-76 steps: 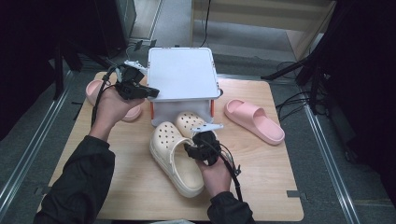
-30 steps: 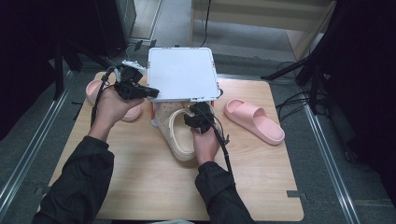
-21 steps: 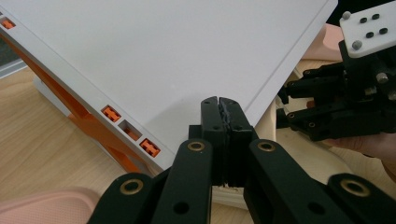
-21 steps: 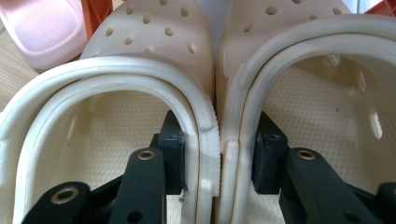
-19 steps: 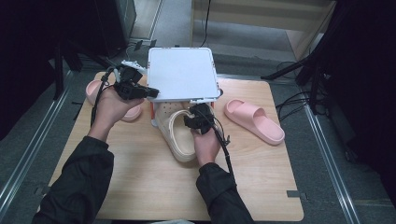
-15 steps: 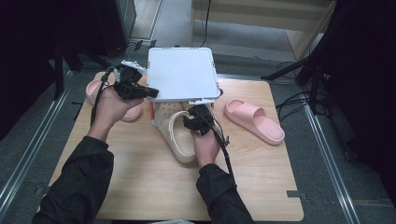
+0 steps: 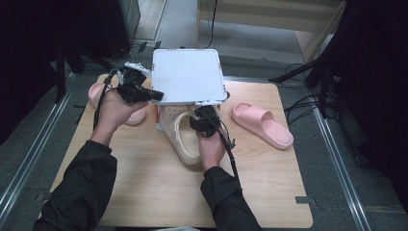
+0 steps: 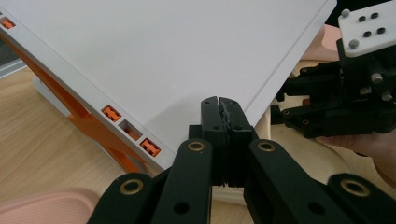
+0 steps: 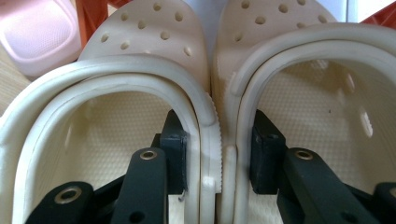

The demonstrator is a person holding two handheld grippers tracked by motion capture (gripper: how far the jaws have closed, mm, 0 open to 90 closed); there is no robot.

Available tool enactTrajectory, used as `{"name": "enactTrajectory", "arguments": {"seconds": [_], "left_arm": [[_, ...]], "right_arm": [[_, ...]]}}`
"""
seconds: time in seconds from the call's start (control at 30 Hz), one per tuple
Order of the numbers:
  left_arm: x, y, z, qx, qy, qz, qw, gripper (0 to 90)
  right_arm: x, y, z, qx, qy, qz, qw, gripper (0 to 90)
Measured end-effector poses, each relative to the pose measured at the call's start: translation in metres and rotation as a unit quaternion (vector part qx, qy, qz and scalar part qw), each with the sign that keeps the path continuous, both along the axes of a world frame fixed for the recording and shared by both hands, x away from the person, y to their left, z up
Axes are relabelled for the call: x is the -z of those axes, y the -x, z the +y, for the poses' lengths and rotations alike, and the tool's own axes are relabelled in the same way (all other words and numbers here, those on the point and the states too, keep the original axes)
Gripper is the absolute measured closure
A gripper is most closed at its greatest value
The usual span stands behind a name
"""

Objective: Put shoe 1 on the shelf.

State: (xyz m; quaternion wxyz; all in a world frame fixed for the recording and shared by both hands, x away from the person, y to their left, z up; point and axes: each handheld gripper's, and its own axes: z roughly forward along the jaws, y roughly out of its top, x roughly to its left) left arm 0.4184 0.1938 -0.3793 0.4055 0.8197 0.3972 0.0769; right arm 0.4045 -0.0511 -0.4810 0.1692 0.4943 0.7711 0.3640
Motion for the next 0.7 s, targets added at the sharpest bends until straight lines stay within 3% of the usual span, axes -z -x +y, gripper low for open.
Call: {"name": "enactTrajectory", "arguments": {"seconds": [0.37, 0.5, 0.7], "left_arm": [[0.0, 0.0, 0.0, 0.001, 0.0, 0.001, 1.0, 89.4], [0.0, 0.0, 0.0, 0.001, 0.0, 0.001, 1.0, 89.4], [0.0, 0.0, 0.0, 0.0, 0.001, 0.001, 1.0, 89.4]], "right_arm": [[-0.001, 0.0, -0.004, -0.011, -0.026, 0.022, 0.9994, 56.2], [-0.002, 0.003, -0.006, -0.019, -0.016, 0.026, 0.9993, 55.1], [-0.01, 0.013, -0.018, -0.027, -0.036, 0.027, 0.9987, 52.9]]}}
